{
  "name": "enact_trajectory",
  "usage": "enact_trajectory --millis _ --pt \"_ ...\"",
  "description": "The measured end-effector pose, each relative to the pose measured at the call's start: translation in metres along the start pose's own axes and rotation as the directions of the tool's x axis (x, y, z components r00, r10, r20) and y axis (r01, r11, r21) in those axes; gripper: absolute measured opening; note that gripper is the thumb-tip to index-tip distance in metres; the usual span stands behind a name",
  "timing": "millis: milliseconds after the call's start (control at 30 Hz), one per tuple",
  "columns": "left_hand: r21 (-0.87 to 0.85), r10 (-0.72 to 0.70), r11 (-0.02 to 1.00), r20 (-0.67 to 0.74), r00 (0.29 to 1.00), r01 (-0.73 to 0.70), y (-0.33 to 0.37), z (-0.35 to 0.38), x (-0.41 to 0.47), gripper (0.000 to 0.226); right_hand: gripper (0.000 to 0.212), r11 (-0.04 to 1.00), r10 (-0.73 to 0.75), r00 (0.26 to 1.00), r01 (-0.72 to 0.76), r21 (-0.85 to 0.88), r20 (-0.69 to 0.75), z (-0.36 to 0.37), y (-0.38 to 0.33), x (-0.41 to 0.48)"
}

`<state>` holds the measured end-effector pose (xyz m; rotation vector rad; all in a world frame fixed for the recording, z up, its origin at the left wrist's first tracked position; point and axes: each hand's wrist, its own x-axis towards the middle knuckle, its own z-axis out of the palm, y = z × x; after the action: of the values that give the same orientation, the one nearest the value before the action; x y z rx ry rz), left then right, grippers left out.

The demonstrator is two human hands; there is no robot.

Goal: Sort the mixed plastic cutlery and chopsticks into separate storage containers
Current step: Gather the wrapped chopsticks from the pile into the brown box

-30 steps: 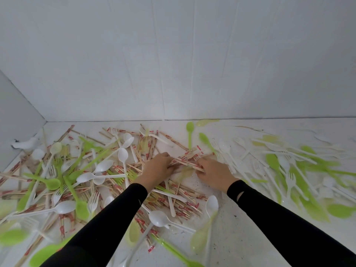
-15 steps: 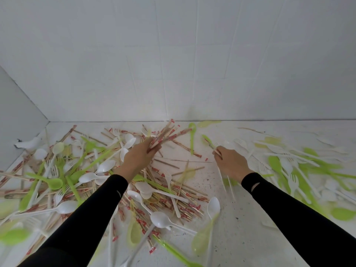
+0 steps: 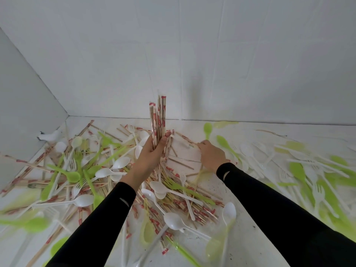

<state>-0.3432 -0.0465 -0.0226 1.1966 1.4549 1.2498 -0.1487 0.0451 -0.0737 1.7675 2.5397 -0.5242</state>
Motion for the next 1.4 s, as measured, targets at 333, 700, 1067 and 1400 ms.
enact_trajectory --millis 333,700,1067,1400 --pt "-0.049 0.071 0.995 -0.206 0.976 -0.083 -0.01 0.016 -0.01 0.014 0.008 0.993 0.083 0.993 -0.075 0.096 -0.079 0.005 0.01 -0.005" --pt "-0.045 0.021 0.999 -0.172 0.985 -0.029 -0.028 0.02 -0.032 0.012 0.018 0.858 0.05 0.999 -0.035 0.513 -0.015 -0.034 0.033 -0.05" --pt "-0.146 0.205 0.953 -0.336 0.919 -0.266 0.003 0.004 -0.038 0.013 0.038 0.94 -0.316 0.946 0.301 0.162 0.075 0.013 -0.01 -0.089" --pt "0.084 0.036 0.996 -0.212 0.977 -0.018 -0.001 -0.014 -0.081 0.041 0.032 0.999 -0.042 0.998 0.042 0.009 -0.041 0.015 0.03 -0.099"
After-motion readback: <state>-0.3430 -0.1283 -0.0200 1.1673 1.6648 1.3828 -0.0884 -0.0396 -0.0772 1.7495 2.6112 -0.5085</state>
